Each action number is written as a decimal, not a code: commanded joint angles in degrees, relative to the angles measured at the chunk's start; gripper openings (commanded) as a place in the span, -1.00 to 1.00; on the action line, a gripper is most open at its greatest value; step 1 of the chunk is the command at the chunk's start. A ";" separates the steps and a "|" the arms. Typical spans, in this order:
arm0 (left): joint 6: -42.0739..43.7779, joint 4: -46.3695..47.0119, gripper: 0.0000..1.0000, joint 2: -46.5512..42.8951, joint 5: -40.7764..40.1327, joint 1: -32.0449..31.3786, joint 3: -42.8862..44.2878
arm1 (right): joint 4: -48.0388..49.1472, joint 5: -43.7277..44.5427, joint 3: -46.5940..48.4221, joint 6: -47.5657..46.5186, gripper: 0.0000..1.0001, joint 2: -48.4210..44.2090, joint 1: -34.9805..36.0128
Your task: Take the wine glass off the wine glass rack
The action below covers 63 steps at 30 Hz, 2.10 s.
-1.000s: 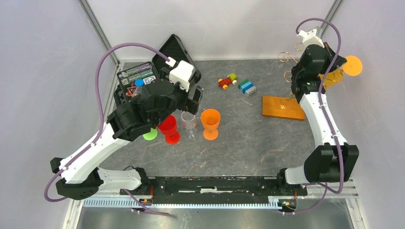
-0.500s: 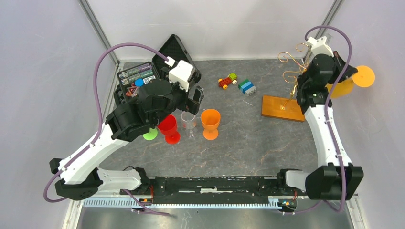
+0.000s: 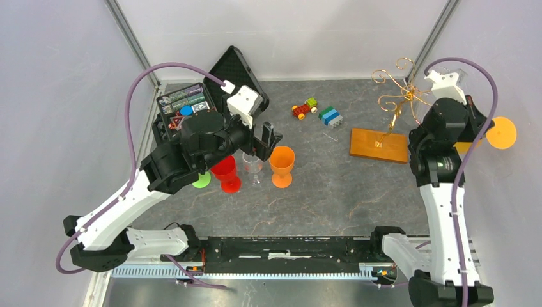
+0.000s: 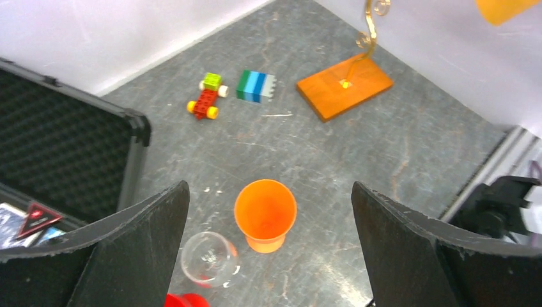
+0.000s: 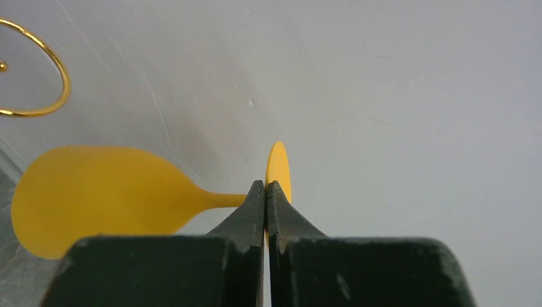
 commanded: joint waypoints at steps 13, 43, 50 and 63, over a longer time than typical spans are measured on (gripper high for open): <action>-12.42 8.17 1.00 3.28 18.78 0.25 1.10 | -30.95 -34.33 10.85 26.70 -1.00 -15.30 0.71; -30.09 25.06 1.00 1.68 11.05 0.27 -10.60 | 7.29 -85.68 -13.63 68.07 -1.00 -22.07 0.69; -34.03 27.92 0.84 4.24 13.48 0.28 -9.95 | 13.06 -87.76 -17.97 70.95 -1.00 -22.02 0.65; -39.91 28.34 0.04 8.12 15.40 0.23 -8.53 | 18.72 -87.97 -22.23 74.42 -1.00 -21.26 0.72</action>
